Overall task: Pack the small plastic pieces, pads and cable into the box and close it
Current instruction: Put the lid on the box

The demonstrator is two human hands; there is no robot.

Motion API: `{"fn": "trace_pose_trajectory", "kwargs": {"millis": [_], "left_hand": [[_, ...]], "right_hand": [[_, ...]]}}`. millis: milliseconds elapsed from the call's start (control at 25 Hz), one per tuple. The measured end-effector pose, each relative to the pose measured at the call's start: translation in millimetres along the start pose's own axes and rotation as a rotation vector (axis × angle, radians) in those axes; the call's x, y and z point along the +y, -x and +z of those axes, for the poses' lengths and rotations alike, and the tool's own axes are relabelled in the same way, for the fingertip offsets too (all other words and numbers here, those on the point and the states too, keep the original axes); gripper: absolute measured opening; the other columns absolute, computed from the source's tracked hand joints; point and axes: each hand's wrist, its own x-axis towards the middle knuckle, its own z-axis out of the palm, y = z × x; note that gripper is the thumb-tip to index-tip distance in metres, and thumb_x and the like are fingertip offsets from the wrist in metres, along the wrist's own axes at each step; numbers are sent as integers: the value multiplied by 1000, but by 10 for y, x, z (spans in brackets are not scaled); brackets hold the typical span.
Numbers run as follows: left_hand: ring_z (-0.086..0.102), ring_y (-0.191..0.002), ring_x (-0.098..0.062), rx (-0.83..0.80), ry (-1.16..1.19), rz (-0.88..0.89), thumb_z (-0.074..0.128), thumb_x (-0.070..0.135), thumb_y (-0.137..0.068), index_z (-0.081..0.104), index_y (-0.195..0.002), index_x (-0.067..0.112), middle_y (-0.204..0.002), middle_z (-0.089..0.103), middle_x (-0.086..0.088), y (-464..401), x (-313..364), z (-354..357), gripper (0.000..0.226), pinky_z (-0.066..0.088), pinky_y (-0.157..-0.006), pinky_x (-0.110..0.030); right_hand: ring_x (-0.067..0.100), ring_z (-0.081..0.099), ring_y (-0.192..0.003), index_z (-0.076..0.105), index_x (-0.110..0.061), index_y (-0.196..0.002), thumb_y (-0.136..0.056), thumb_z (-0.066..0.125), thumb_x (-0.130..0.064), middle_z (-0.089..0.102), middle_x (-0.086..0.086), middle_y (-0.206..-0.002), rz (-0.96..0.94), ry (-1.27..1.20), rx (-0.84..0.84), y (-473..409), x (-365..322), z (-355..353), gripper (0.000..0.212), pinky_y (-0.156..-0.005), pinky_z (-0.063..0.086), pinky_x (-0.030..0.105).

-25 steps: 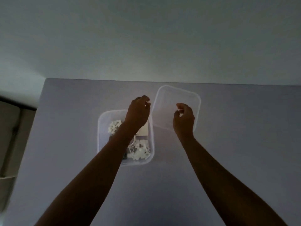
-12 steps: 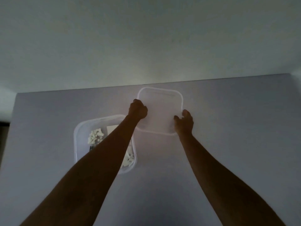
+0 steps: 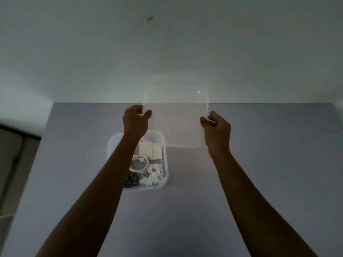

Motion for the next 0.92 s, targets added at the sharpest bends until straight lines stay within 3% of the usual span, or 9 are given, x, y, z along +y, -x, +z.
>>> {"fn": "trace_pose_trajectory", "kwargs": {"millis": [80,200,320,360,480,600,720,840,920], "left_hand": [[63,-100,-26,35,28,-98,69,31,-87,65,-112,6,-110,69,-9,192,-341,-298,35,49,-95,-40],[64,-91,-23,46,7,-164,70,29,-87,65,-107,7,-106,70,-8,567,-818,-640,30,48,-85,-32],[64,-91,-25,41,-27,-223,69,30,-88,64,-110,5,-108,69,-10,868,-1212,-780,33,44,-82,-30],[65,-93,-28,43,-32,-242,69,30,-88,64,-111,5,-109,69,-10,957,-1341,-831,35,44,-82,-30],[64,-95,-27,35,-27,-251,68,30,-89,63,-113,6,-111,67,-11,1101,-1592,-810,34,44,-81,-30],[57,-91,-20,9,-25,-251,65,26,-91,61,-116,5,-113,64,-14,1136,-1675,-768,32,41,-78,-29],[57,-90,-20,-2,-11,-222,62,24,-93,59,-119,5,-114,62,-15,1110,-1678,-743,32,42,-77,-29],[61,-98,-27,-8,-9,-206,60,24,-94,58,-122,6,-116,61,-15,1078,-1663,-698,34,46,-80,-31],[61,-102,-30,-15,-17,-209,60,25,-95,57,-124,6,-118,60,-16,1053,-1681,-664,35,47,-83,-34]], "right_hand": [[20,65,-110,57,-3,-132,-88,72,-19,66,9,-125,-8,61,-113,259,62,217,49,-100,51,35],[25,70,-92,69,-3,-112,-87,71,-24,74,11,-104,-17,190,-247,577,310,488,33,-89,57,43],[26,64,-69,67,1,-88,-85,70,-28,70,22,-86,-26,275,-309,778,590,667,29,-73,56,41],[25,64,-71,68,1,-89,-85,70,-27,70,21,-88,-4,263,-322,879,619,725,28,-73,55,40],[25,68,-99,70,-4,-114,-88,70,-21,73,10,-107,38,257,-323,1033,697,796,32,-91,54,38],[29,64,-111,63,3,-124,-91,67,-20,69,16,-119,-15,320,-284,1104,736,868,40,-95,47,31],[40,65,-96,64,13,-105,-91,65,-17,69,28,-102,-60,340,-235,1129,797,902,33,-86,51,42],[34,62,-74,63,10,-85,-91,65,-19,65,22,-78,-81,347,-216,1138,866,871,29,-72,50,38],[40,63,-84,62,14,-94,-92,64,-18,67,28,-87,-91,357,-211,1140,893,862,33,-80,52,47]]}}
